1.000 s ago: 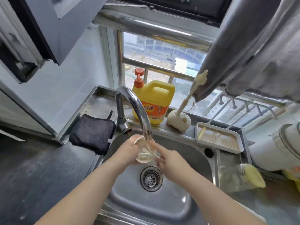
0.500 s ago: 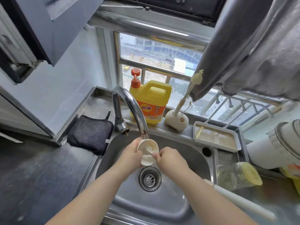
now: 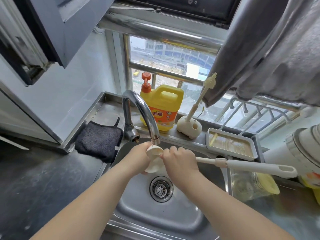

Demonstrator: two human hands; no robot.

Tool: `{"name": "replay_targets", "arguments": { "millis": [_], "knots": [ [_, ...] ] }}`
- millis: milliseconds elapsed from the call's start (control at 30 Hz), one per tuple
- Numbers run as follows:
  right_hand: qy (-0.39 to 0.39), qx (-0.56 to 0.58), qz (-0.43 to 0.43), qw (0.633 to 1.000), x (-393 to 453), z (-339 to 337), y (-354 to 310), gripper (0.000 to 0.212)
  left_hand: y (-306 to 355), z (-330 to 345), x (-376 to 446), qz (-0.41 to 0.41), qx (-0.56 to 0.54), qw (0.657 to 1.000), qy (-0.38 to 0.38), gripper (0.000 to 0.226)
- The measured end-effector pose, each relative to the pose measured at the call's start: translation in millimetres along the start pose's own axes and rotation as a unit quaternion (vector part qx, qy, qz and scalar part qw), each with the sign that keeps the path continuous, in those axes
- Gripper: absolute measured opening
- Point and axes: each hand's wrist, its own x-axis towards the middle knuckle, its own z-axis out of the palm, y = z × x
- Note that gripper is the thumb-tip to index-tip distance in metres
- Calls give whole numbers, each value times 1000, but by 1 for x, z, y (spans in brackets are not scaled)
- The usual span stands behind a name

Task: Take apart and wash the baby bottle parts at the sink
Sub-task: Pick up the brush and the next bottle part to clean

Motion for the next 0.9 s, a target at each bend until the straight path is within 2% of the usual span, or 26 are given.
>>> {"name": "replay_targets", "arguments": {
  "millis": [67, 100, 133, 167, 233, 300, 367, 400, 433, 467, 500, 567, 600, 667, 733, 800, 833, 900],
  "knots": [
    [-13, 4, -7, 1000, -3, 2, -2, 38, 2, -1, -4, -13, 9, 1000, -15, 32],
    [-47, 29, -9, 998, -6, -2, -2, 32, 2, 0, -7, -25, 3, 1000, -10, 36],
    [-69, 57, 28, 996, -6, -4, -3, 27, 1, 1, -9, -32, -1, 999, 0, 41],
    [-142, 124, 93, 978, -6, -1, -2, 30, 0, 3, -11, -33, -8, 999, 10, 46],
    [-258, 242, 176, 919, -9, 4, -3, 39, -6, 4, -11, -27, -43, 998, 35, 51],
    [-313, 372, 220, 846, -9, 1, -6, 41, -9, 4, -10, -13, -63, 994, 83, 54],
    [-363, 528, 266, 720, -10, -3, -7, 42, -11, 6, -9, 2, -71, 989, 126, 55],
    [-372, 570, 279, 678, -10, -7, -7, 43, -10, 7, -10, 10, -80, 987, 138, 54],
    [-372, 578, 276, 672, -11, -7, -6, 42, -10, 8, -13, 14, -90, 986, 142, 54],
    [-362, 554, 269, 699, -11, -7, -6, 42, -12, 8, -14, 15, -95, 986, 138, 55],
    [-346, 497, 256, 753, -11, -5, -6, 41, -15, 8, -14, 15, -103, 987, 123, 56],
    [-291, 306, 206, 883, -11, -6, -6, 37, -19, 9, -15, -2, -111, 991, 74, 56],
    [-255, 209, 172, 928, -10, -9, -6, 32, -19, 8, -15, -15, -96, 994, 50, 52],
    [-184, 87, 76, 976, -8, -18, -8, 21, -13, 3, -13, -38, -36, 998, 24, 38],
    [-138, 53, 17, 989, -7, -21, -10, 20, -3, -3, -11, -38, 20, 999, 14, 31],
    [-144, 106, 55, 982, -4, -20, -7, 28, 2, -9, -11, -18, 22, 1000, 10, 32],
    [-167, 165, 99, 967, -4, -18, -5, 32, 1, -10, -12, -10, -3, 1000, 12, 36],
    [-217, 311, 181, 907, -6, -12, 0, 33, -3, -10, -14, -11, -97, 995, 30, 48]
  ]
}}
